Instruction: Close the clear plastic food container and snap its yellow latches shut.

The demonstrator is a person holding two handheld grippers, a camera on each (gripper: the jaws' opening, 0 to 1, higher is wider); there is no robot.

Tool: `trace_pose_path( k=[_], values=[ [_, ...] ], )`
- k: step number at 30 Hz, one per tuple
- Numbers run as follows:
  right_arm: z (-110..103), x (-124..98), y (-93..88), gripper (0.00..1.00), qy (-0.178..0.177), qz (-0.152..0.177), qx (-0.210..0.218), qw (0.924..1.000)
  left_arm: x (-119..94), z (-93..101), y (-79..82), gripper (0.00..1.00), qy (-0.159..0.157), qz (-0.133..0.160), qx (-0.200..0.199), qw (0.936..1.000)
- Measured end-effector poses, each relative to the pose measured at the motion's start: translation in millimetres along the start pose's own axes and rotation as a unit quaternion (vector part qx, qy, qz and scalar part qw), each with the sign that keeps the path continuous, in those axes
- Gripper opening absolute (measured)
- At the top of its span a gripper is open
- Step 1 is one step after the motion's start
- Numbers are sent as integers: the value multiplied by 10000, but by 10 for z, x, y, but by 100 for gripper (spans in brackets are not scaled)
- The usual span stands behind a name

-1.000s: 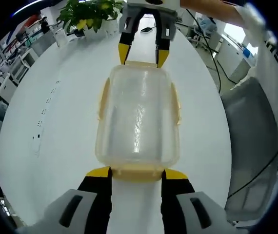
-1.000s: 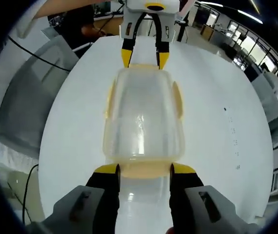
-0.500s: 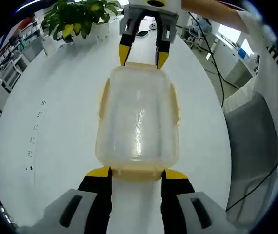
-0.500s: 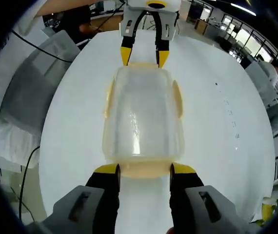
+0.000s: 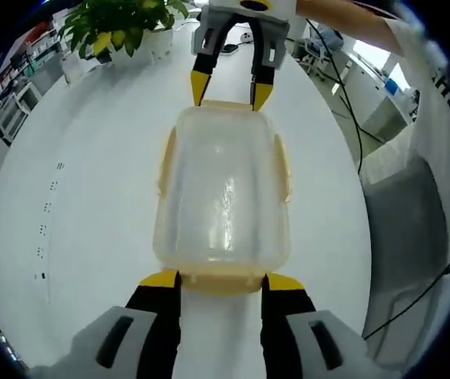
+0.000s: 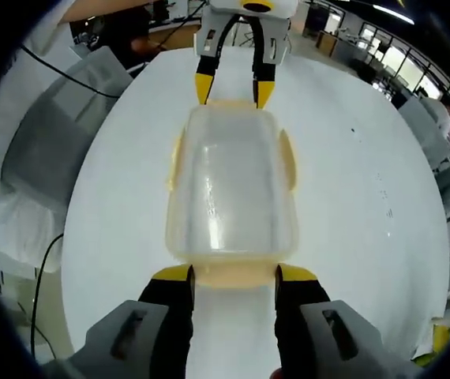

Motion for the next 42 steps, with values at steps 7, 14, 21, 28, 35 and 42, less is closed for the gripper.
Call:
trace_pose_path(
  k=[7,14,21,28,35,42],
  values=[
    [15,24,-24,37,-18,-34,4,10000,1,-14,6,33,30,26,9,10000],
    [-6,20,-41,37,-32,-37,36,10000,25,-21,21,33,51,8,86,9999],
    [-24,36,-57,37,16,-68,115,9999,45,-34,22,33,149,-80,263,9995],
    [-32,39,-57,38,50,-38,177,9998,46,-43,10,33,202,-128,399,9989],
    [-56,78,-115,40,92,36,465,9989,107,-21,-119,30,263,-472,519,9972],
    [-220,173,-349,42,305,-268,823,9958,150,-16,-301,32,207,-597,-242,9977]
  ],
)
Point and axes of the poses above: the point that each gripper's makers call its tool centre point, and the gripper's own axes: x roughly forward along the fingers, z roughly to its right, y roughly out of its top, the point moved 1 cm from there along -x, roughly backward along the fingers, and after that the axes turned 12 degrees about -z, right-handed, at the moved point
